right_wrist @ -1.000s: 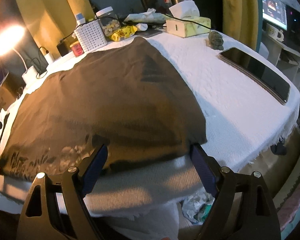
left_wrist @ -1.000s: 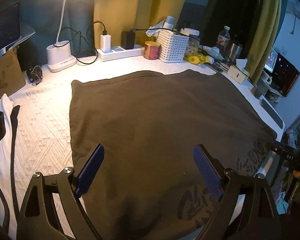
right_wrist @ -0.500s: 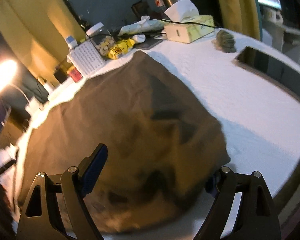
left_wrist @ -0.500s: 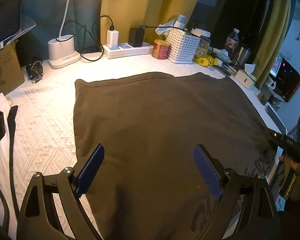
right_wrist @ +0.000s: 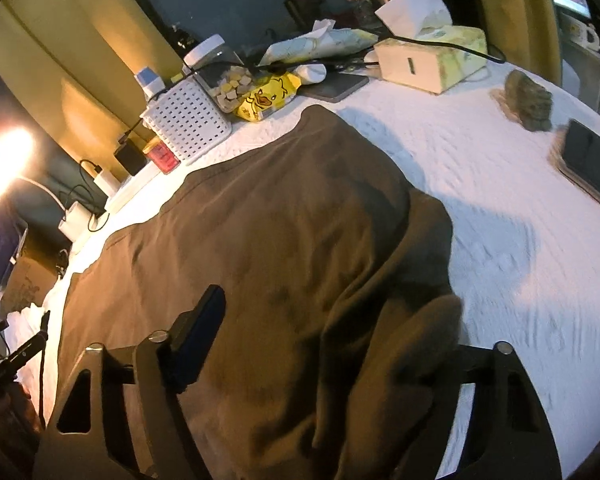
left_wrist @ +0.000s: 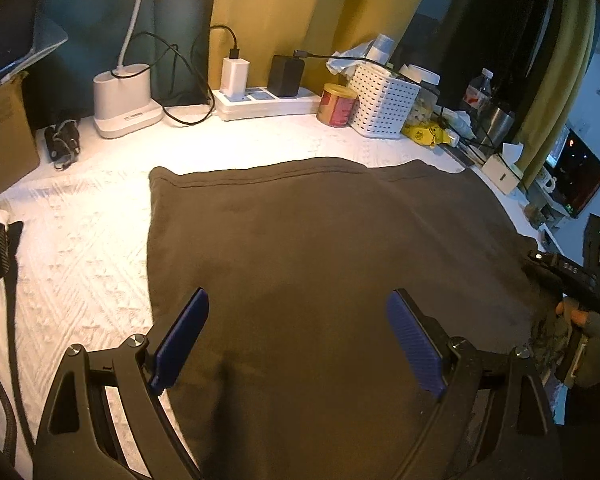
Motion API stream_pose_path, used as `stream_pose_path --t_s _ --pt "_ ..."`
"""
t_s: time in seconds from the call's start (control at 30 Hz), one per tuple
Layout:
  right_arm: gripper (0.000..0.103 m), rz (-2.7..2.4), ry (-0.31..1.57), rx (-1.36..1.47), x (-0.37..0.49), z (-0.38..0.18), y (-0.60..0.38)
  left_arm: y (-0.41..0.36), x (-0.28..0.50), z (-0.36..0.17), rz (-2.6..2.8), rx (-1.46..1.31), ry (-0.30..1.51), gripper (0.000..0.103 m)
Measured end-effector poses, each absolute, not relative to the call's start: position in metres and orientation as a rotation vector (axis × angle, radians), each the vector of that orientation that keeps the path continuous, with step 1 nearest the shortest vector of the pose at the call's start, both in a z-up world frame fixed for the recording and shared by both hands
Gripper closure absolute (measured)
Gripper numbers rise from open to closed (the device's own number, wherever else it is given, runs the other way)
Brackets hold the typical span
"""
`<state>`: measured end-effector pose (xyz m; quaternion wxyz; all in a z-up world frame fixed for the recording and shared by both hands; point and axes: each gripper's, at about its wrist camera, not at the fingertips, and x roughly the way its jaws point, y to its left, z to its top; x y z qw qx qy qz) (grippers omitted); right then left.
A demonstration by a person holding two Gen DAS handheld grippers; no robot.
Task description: Fold small clothes
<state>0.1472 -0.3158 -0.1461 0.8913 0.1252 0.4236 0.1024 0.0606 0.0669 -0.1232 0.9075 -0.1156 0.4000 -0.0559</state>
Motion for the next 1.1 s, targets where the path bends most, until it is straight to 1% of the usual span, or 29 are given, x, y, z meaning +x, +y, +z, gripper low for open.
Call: stream_pose_path --t_s 0.07,0.1,0.17,0.2,0.4,1.1 --pt "0.044 0.207 0.883 0.234 0.154 -0.147 -0.312 0.07 0.063 -0.125 -0.119 -0.254 0.827 0.013" --pt "0.053 0.205 0.882 0.22 0.157 -0.148 -0.311 0.071 0.064 -0.125 -0.118 -0.259 0.829 0.013" --pt "0.065 0.201 0.888 0.176 0.163 -0.15 -0.304 0.073 0.066 -0.127 -0.116 -0.265 0.832 0.013" --pt "0.075 0.202 0.886 0.162 0.165 -0.15 -0.303 0.074 0.067 -0.128 -0.116 -0.269 0.834 0.013" --pt "0.083 0.24 0.895 0.084 0.171 -0.146 -0.283 0.079 0.066 -0.132 -0.125 -0.28 0.841 0.013" --pt "0.085 0.354 0.817 -0.037 0.156 -0.11 -0.204 0.11 0.032 -0.122 -0.112 -0.328 0.779 0.013"
